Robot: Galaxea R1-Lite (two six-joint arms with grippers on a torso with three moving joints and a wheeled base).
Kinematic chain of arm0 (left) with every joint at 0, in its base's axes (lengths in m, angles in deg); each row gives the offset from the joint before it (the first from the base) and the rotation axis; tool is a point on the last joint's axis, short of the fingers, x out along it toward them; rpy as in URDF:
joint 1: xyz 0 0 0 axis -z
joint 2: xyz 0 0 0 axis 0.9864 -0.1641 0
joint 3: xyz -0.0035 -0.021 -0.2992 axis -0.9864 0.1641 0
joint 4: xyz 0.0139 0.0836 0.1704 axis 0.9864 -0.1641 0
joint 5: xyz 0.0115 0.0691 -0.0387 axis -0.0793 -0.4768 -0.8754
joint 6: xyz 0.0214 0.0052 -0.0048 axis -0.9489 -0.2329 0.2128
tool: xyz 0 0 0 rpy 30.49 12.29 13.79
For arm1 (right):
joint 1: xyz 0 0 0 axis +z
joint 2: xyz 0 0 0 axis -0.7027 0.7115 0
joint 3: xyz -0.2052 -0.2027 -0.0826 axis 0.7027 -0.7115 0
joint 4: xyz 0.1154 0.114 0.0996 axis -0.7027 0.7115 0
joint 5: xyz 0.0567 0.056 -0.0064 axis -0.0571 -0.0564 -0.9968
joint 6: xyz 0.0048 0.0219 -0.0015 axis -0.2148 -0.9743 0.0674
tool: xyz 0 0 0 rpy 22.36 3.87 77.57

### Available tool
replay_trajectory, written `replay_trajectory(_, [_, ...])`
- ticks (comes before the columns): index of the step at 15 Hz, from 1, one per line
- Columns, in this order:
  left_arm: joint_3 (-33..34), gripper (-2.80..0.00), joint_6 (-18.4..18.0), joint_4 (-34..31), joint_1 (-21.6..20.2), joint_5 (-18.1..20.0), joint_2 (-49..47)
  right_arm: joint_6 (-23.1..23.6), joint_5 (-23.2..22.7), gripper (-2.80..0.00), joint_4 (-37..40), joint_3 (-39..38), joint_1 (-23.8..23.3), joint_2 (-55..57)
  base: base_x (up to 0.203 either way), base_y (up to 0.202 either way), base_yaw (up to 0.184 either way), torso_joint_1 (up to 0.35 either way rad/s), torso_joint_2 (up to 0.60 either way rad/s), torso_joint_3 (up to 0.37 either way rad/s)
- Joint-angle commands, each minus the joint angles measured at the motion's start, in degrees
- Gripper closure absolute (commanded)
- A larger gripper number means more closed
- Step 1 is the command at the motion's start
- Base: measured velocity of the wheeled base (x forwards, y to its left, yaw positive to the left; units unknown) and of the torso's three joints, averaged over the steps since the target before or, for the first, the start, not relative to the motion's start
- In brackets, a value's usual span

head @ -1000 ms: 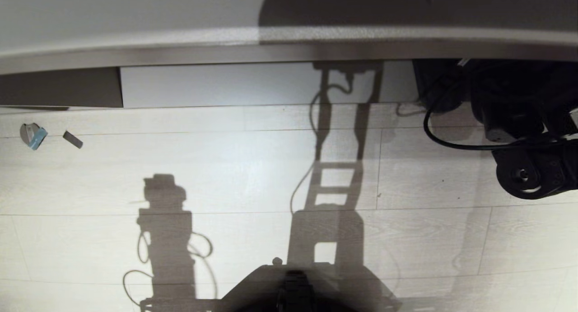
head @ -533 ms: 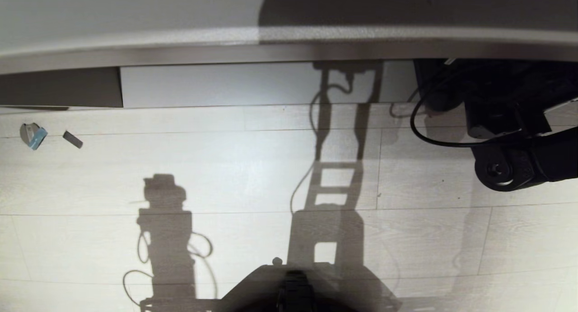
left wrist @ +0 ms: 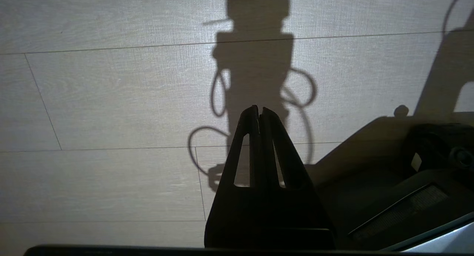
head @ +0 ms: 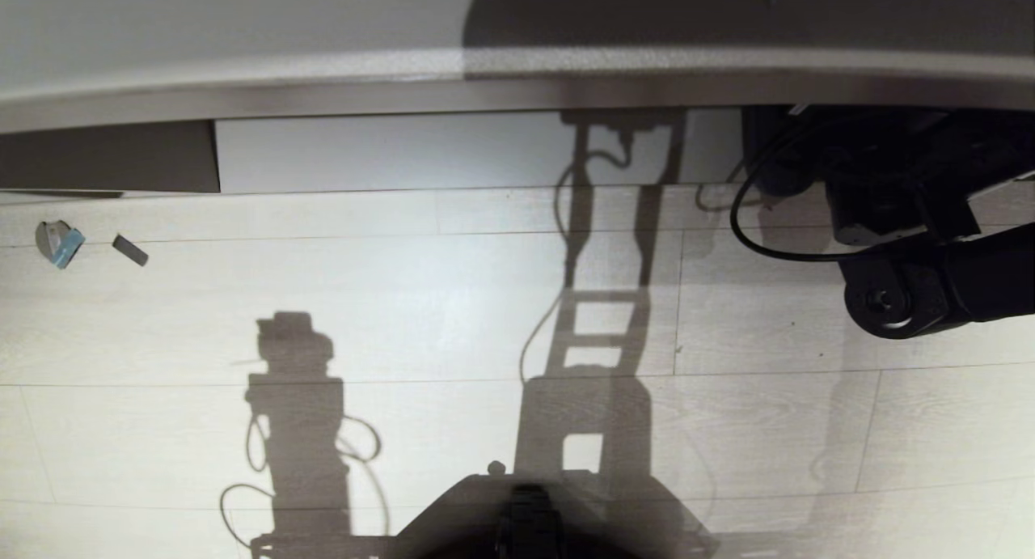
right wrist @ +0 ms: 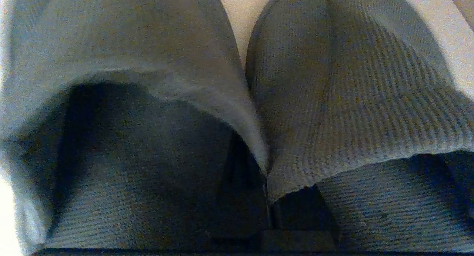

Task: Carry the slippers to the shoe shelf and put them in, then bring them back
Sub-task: Pick up the slippers in the shoe cabinet

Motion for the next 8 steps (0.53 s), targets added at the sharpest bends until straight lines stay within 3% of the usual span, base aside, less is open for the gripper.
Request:
replay_trajectory(1, [0.0, 0.0, -0.1, 0.0, 0.0, 0.0, 0.0, 0.1, -0.2, 0.0, -0.5, -0.4, 0.4, -0.6, 0.0, 0.0, 0.0, 0.0, 0.0, 0.0])
replay_trajectory(4, [0.0, 0.0, -0.3, 0.0, 0.0, 0.1, 0.0, 1.4, -1.5, 0.0, -0.4, -3.7, 1.6, -4.7, 0.0, 0.0, 0.0, 0.0, 0.0, 0.0])
replay_trajectory(8, [0.0, 0.0, -0.4, 0.0, 0.0, 0.2, 0.0, 2.1, -3.5, 0.0, 1.3, -14.8, 3.5, -12.1, 0.0, 0.0, 0.0, 0.0, 0.0, 0.0])
